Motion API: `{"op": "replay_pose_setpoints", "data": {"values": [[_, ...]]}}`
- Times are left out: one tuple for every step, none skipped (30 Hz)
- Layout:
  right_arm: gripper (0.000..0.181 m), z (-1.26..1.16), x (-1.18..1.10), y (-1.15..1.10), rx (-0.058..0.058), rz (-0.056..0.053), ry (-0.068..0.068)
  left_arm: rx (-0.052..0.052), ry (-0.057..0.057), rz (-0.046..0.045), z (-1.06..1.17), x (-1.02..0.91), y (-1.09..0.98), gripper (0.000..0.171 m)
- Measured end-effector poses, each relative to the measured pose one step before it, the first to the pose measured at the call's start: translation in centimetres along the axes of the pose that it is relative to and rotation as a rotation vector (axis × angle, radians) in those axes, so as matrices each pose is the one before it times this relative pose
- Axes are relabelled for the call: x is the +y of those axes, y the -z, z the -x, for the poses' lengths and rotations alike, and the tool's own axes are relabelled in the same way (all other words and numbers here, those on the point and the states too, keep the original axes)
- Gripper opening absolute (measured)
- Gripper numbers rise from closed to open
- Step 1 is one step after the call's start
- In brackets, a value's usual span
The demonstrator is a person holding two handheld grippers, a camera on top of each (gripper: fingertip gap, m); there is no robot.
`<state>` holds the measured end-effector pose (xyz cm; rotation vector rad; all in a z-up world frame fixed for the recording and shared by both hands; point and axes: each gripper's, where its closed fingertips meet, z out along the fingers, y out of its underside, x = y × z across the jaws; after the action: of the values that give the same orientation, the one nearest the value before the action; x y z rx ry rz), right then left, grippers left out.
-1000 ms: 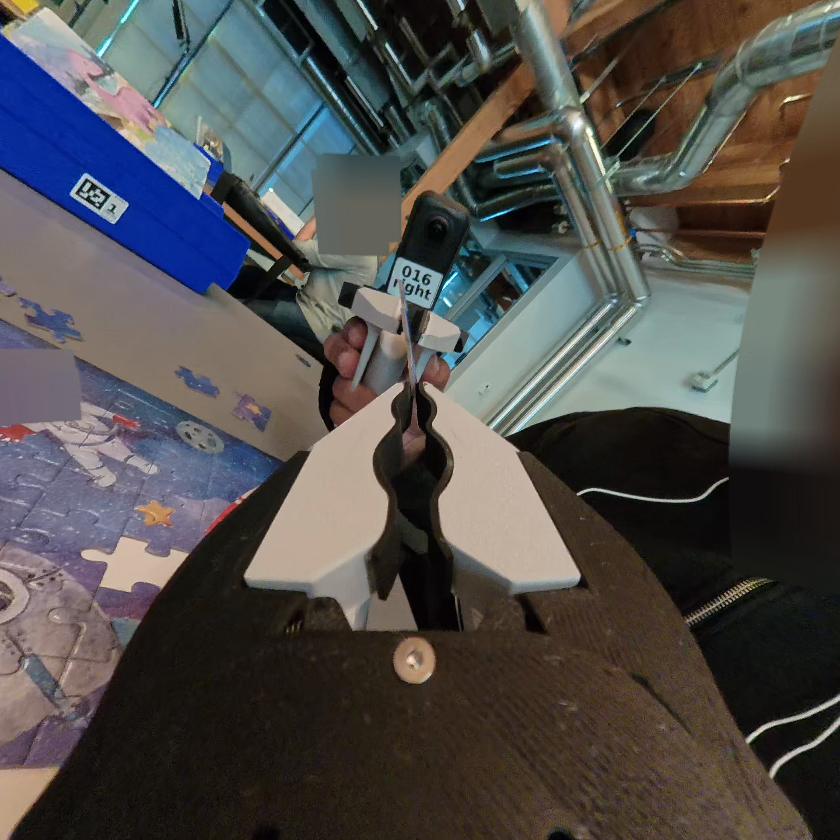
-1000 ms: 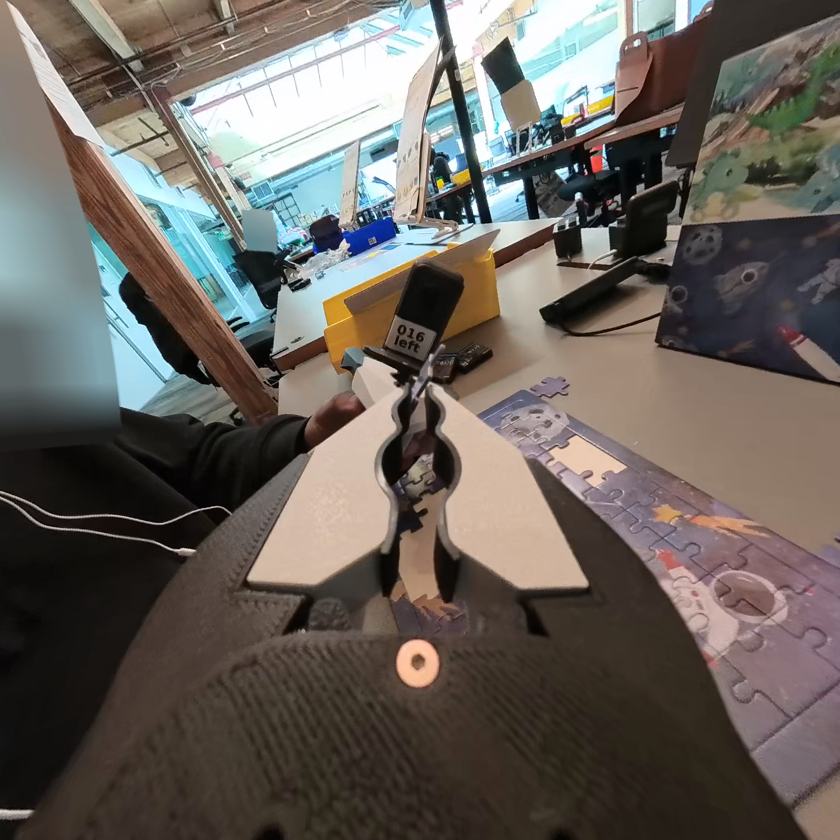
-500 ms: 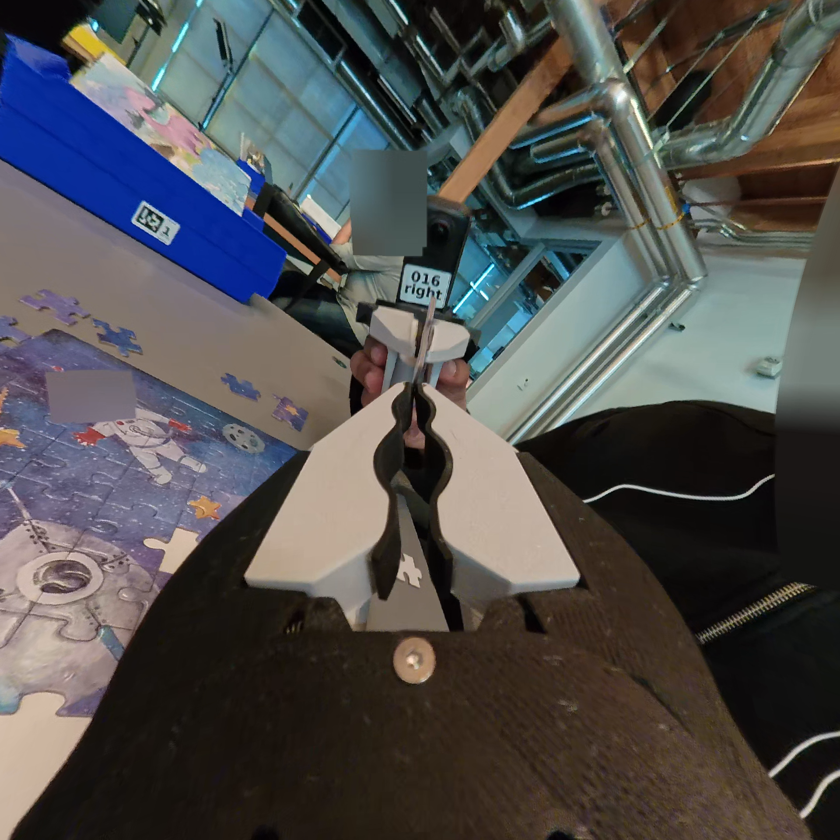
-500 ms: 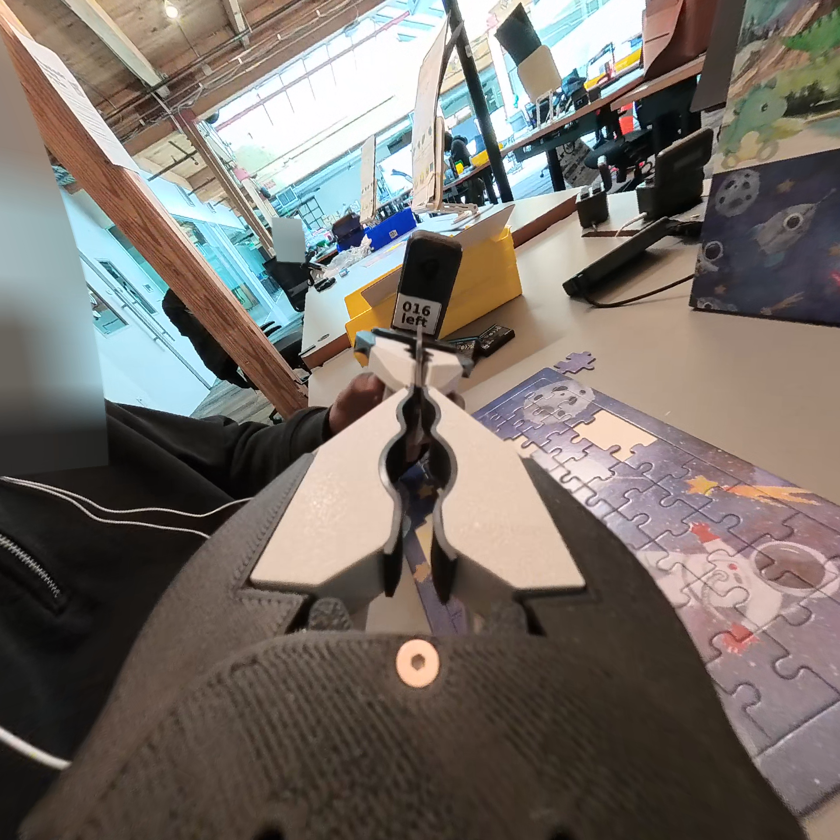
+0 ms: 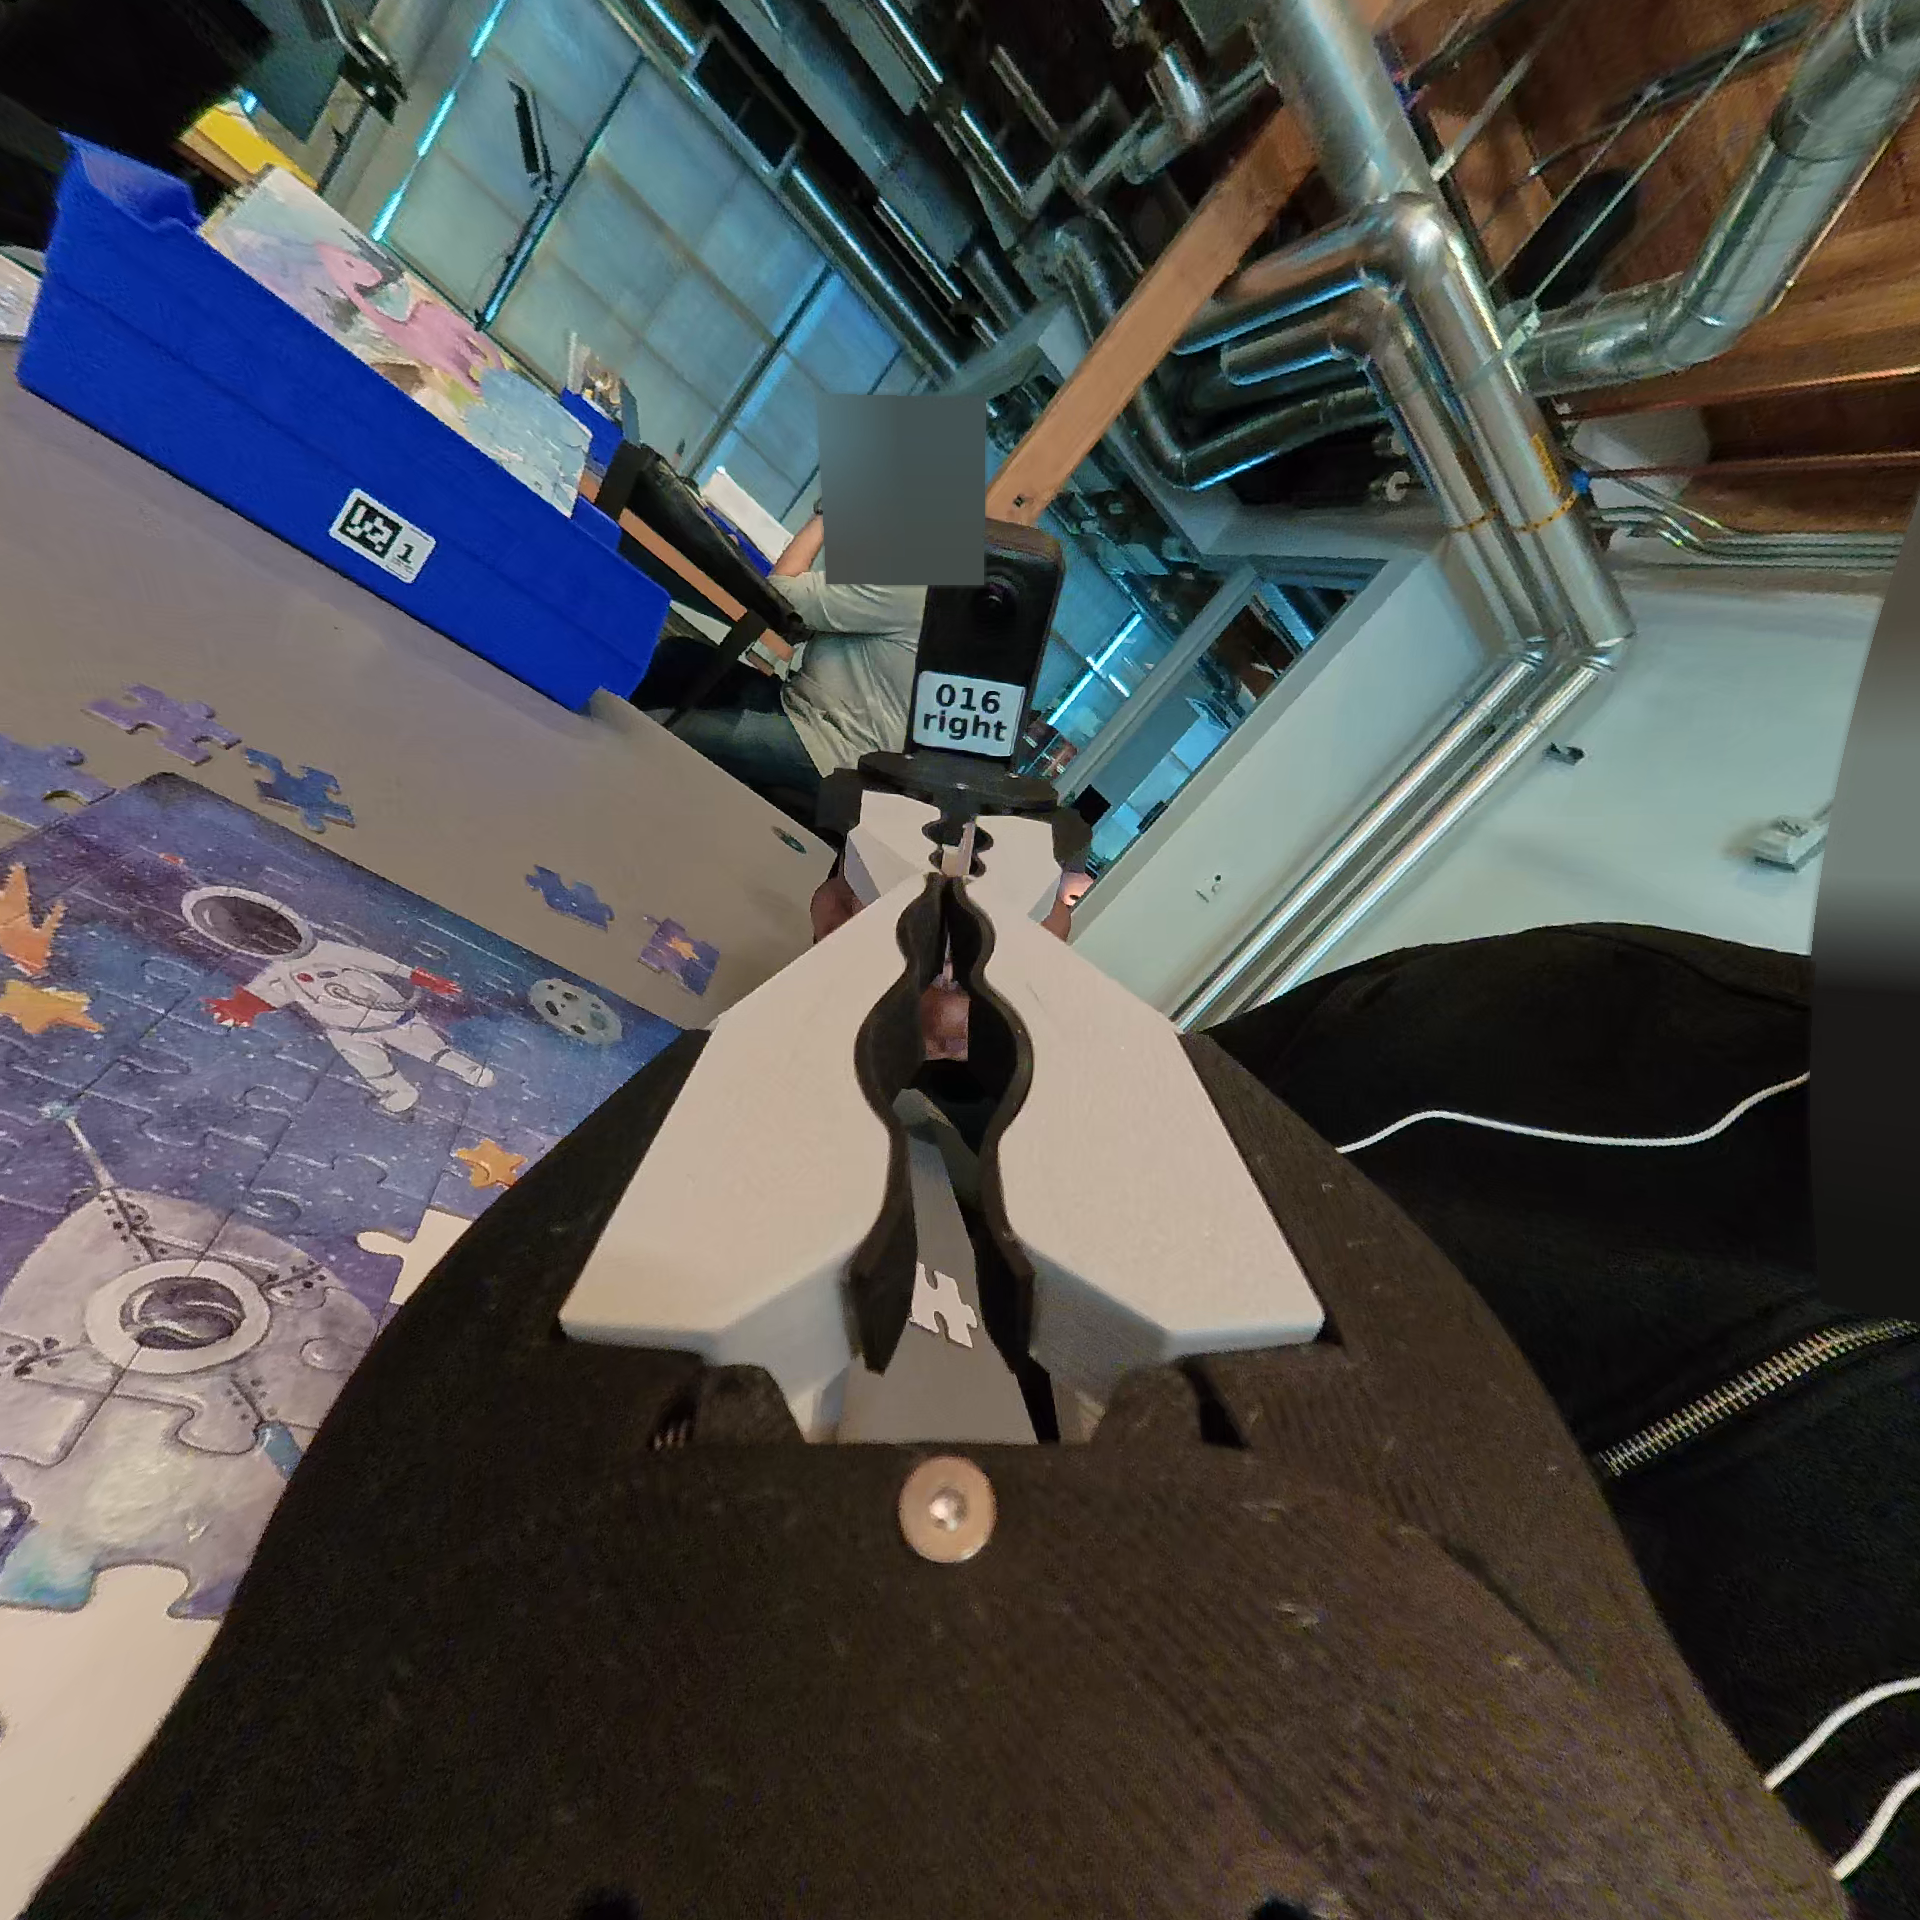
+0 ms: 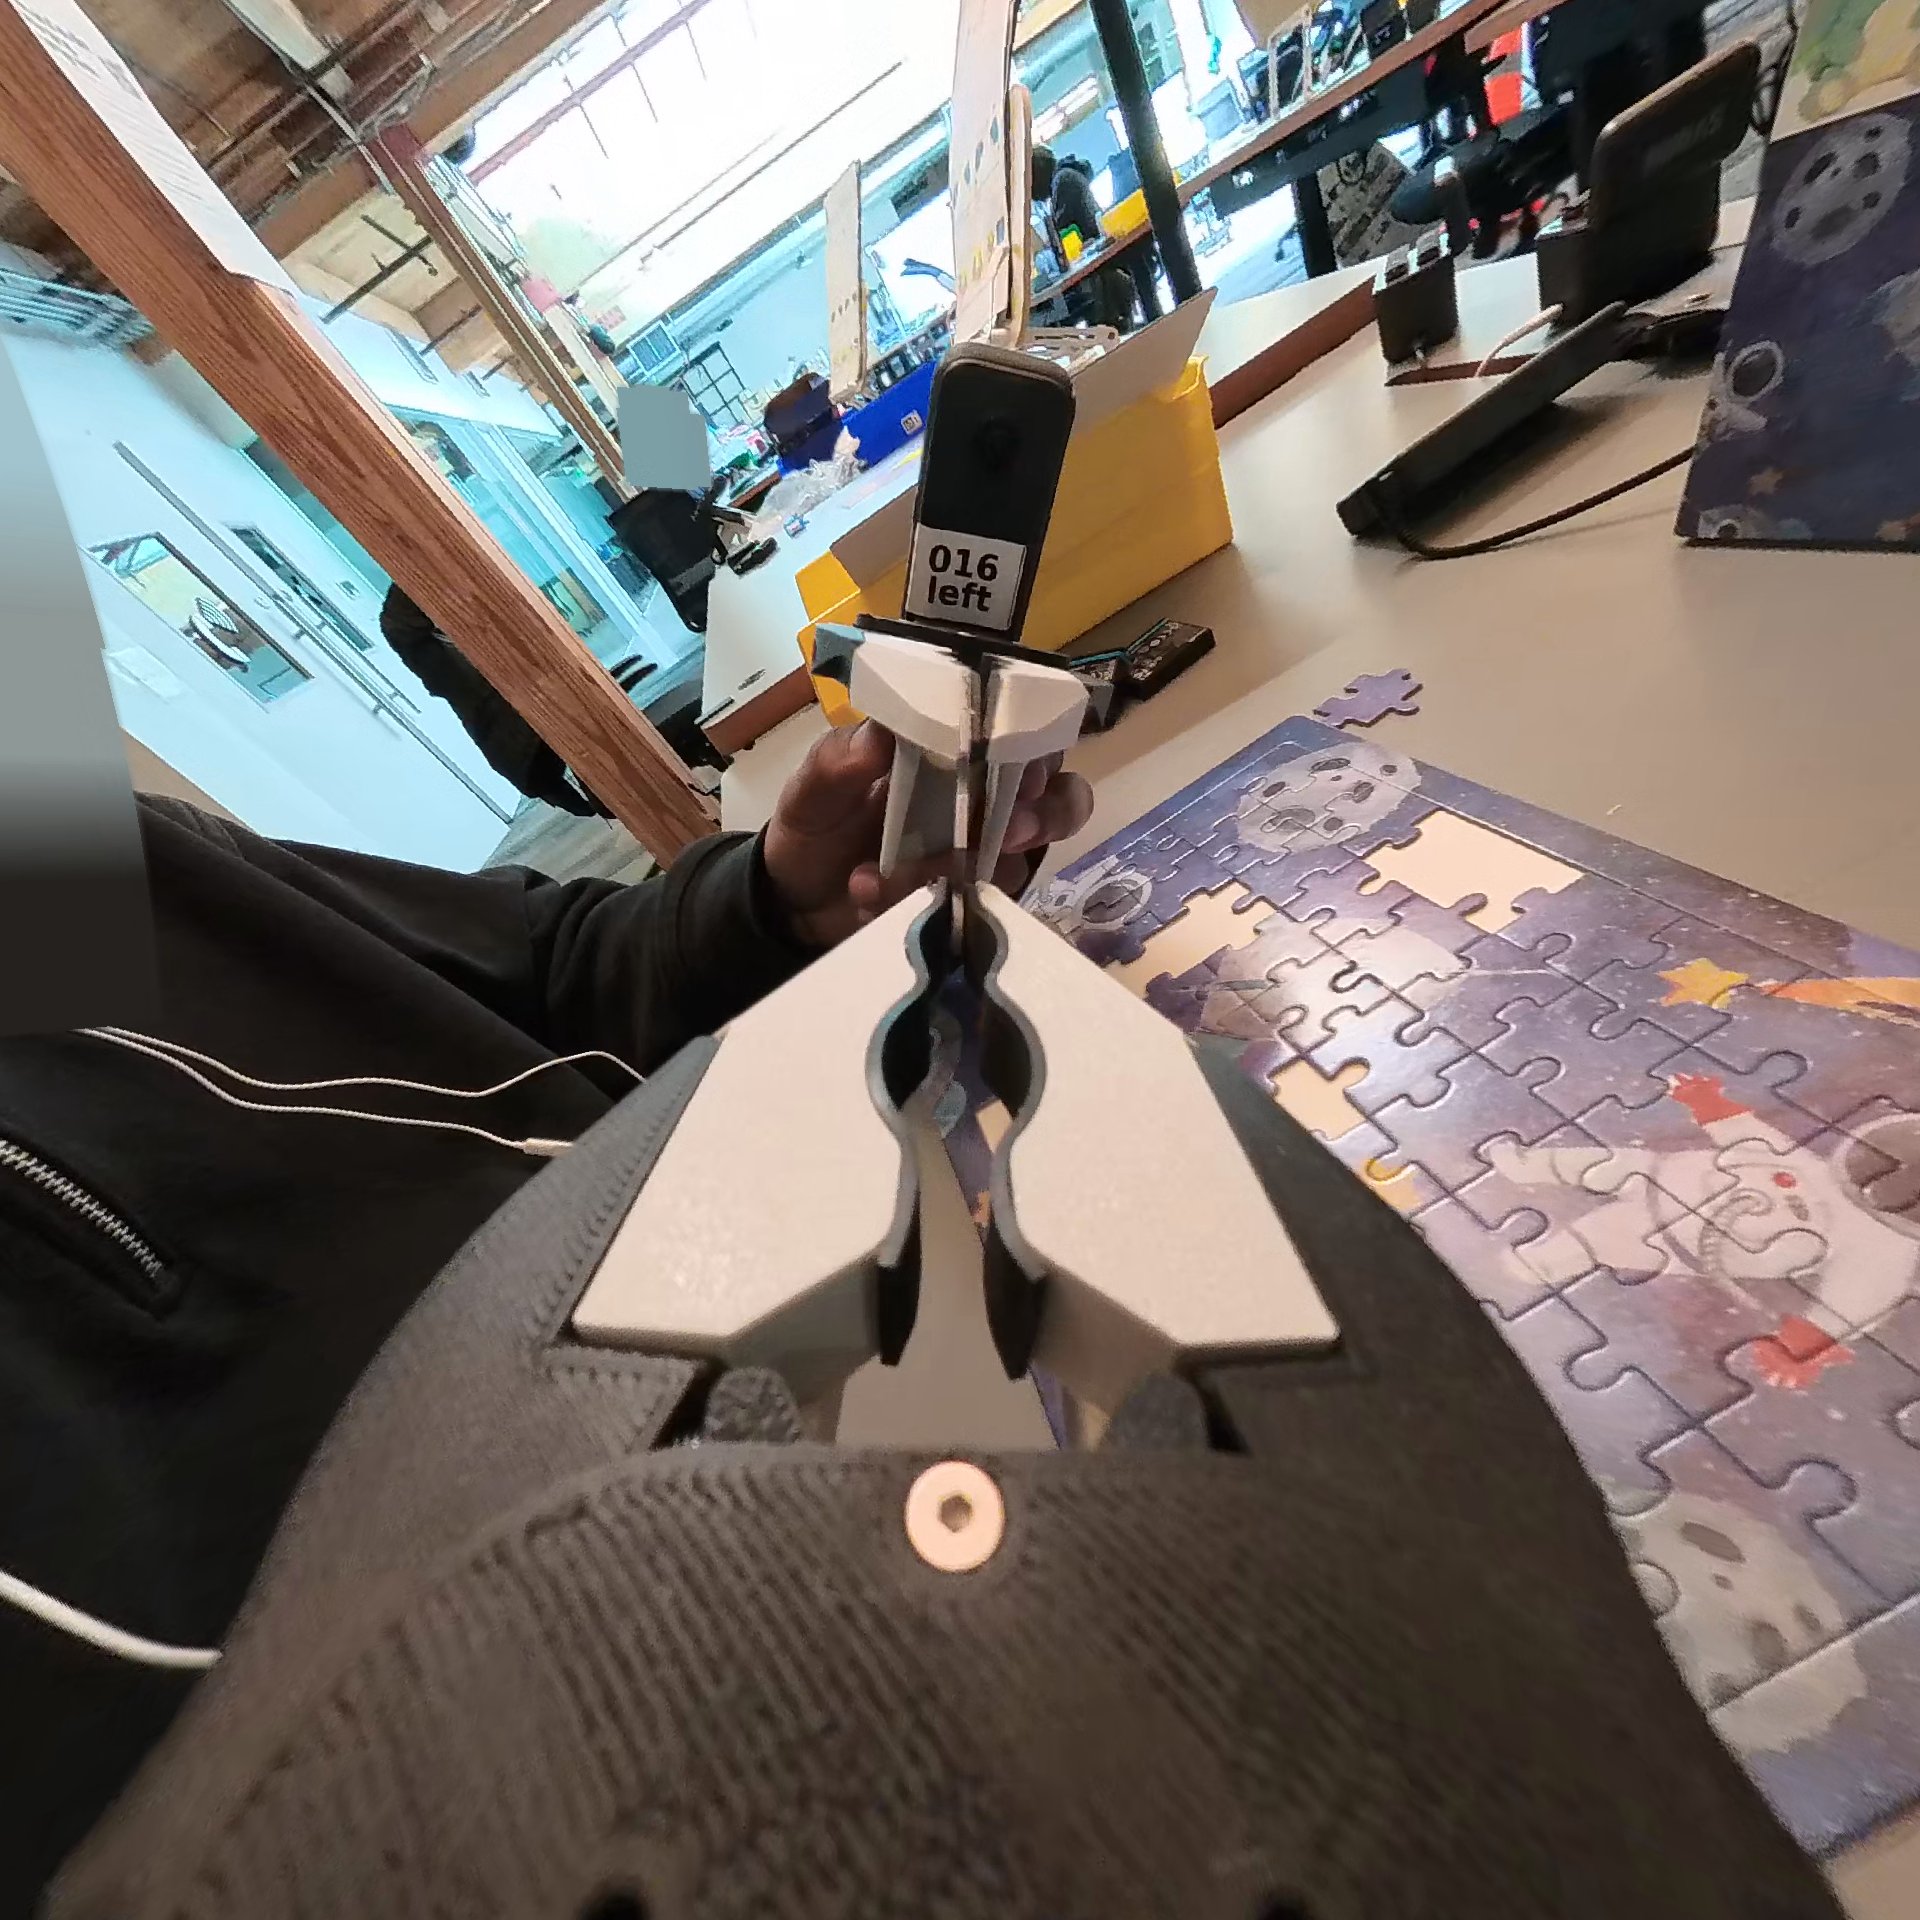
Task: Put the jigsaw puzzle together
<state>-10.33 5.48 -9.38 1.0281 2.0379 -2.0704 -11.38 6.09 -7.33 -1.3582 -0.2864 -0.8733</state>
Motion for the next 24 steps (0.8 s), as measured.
{"op": "replay_pose_setpoints", "data": {"values": [[0.0,-0.006,0.007,0.008,-0.0015,-0.001,-0.0029,-0.0015,0.0001,-0.00091,0.026,-0.012,0.017,0.0],[0.0,-0.018,0.031,0.011,0.0008,0.0001,-0.0006,-0.0008,0.0,0.00229,0.025,0.045,-0.022,0.0],[0.0,-0.006,0.011,-0.001,0.0016,0.0,0.0006,0.0007,-0.0001,0.00431,-0.003,0.078,-0.043,0.0],[0.0,0.009,0.001,-0.016,0.0007,-0.0008,0.0007,0.0008,-0.0013,0.00466,-0.028,0.089,-0.055,0.0],[0.0,0.029,-0.008,-0.005,-0.0003,-0.0007,0.0,-0.0005,-0.0023,0.0053,-0.013,0.096,-0.065,0.0],[0.0,0.012,0.008,0.001,0.0003,0.0008,0.0001,-0.0002,-0.0032,0.00411,-0.012,0.073,-0.052,0.0],[0.0,-0.011,0.021,0.014,0.0017,0.0008,0.0005,-0.0014,-0.0015,-0.00055,0.01,-0.002,-0.012,0.0],[0.0,-0.043,0.014,0.021,0.0021,0.0006,0.0001,-0.0015,-0.0005,0.00081,0.014,0.004,0.013,0.0],[0.0,-0.054,0.031,0.02,0.0035,0.0017,-0.0006,0.0014,0.0005,0.00229,-0.012,0.03,-0.012,0.002],[0.0,-0.083,0.058,0.027,0.0044,0.0033,0.0,0.0046,0.0008,0.00174,-0.065,0.035,-0.04,0.002],[0.0,-0.078,0.059,0.023,0.0044,0.004,0.0007,0.0032,0.0001,0.00194,-0.054,0.051,-0.045,0.003],[0.0,-0.065,0.062,0.014,0.0036,0.0041,0.0009,0.0008,-0.0005,0.00457,-0.023,0.092,-0.063,0.004],[0.0,-0.031,0.058,0.021,0.0023,0.0037,0.0014,-0.0024,-0.0006,0.00667,0.03,0.106,-0.065,0.004],[0.0,-0.002,0.009,0.045,0.0011,0.0016,0.0021,-0.0041,-0.0018,0.00419,0.046,0.068,-0.024,0.002],[0.0,0.03,-0.045,0.071,-0.0004,-0.0014,0.0017,-0.006,-0.0028,0.00203,0.069,0.025,-0.01,0.0],[0.0,-0.01,-0.071,0.081,0.0019,-0.0036,0.0005,-0.0067,-0.0012,0.00127,0.099,0.004,0.02,0.0],[0.0,-0.049,-0.119,0.109,0.0032,-0.0057,-0.0001,-0.0027,0.002,0.00012,0.054,-0.003,0.024,0.0],[0.0,-0.046,-0.125,0.114,0.0023,-0.0071,-0.0014,-0.0016,0.0051,-0.00074,0.076,0.001,0.018,0.0],[0.0,-0.053,-0.158,0.135,0.0016,-0.0087,-0.0026,-0.0002,0.0069,-0.00145,0.063,-0.001,0.02,0.0],[0.0,-0.06,-0.19,0.146,0.0009,-0.0103,-0.0031,0.001,0.0076,-0.00029,0.046,0.019,-0.003,0.0],[0.0,-0.053,-0.19,0.144,0.0006,-0.011,-0.0032,0.0,0.0056,0.00118,0.051,0.037,-0.012,0.0],[0.0,-0.043,-0.182,0.141,0.0006,-0.0107,-0.003,-0.0013,0.0032,0.00273,0.046,0.056,-0.017,0.0],[0.0,-0.048,-0.184,0.131,0.001,-0.0108,-0.0024,-0.0007,0.0016,0.00467,0.033,0.08,-0.041,0.0],[0.0,-0.085,-0.238,0.133,0.0038,-0.0139,-0.0023,0.0001,0.0008,0.00764,0.009,0.132,-0.05,0.0]]}}
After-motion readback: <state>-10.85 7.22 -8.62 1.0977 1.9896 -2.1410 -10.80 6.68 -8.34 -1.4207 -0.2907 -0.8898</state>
